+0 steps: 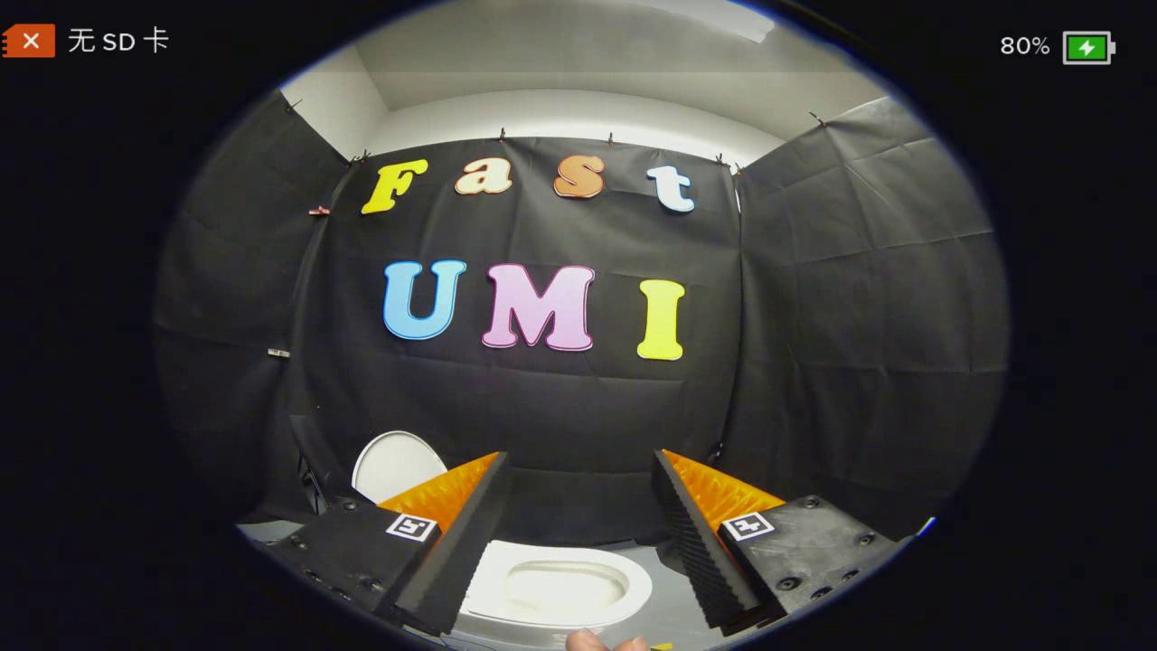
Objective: Open the toilet lid.
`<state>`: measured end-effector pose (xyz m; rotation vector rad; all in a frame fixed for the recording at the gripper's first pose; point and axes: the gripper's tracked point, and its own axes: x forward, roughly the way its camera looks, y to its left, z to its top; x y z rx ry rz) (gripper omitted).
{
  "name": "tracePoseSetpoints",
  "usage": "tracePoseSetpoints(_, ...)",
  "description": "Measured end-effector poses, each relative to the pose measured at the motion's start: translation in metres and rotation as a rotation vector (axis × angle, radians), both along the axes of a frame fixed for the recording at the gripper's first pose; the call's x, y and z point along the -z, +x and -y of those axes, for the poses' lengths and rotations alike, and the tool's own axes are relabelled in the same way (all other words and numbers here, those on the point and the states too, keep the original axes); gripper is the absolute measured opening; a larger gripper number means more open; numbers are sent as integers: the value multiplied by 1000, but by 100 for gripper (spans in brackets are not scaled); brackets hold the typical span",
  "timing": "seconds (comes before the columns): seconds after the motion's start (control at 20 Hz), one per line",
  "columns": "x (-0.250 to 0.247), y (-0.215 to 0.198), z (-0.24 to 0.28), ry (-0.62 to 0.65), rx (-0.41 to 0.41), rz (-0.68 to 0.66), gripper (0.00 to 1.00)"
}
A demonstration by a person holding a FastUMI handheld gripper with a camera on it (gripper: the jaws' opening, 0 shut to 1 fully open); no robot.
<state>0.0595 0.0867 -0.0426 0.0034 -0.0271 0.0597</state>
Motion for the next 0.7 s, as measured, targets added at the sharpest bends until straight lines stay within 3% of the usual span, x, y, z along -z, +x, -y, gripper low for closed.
tracePoseSetpoints(0.7,3,1,0,-10,3,-1,99)
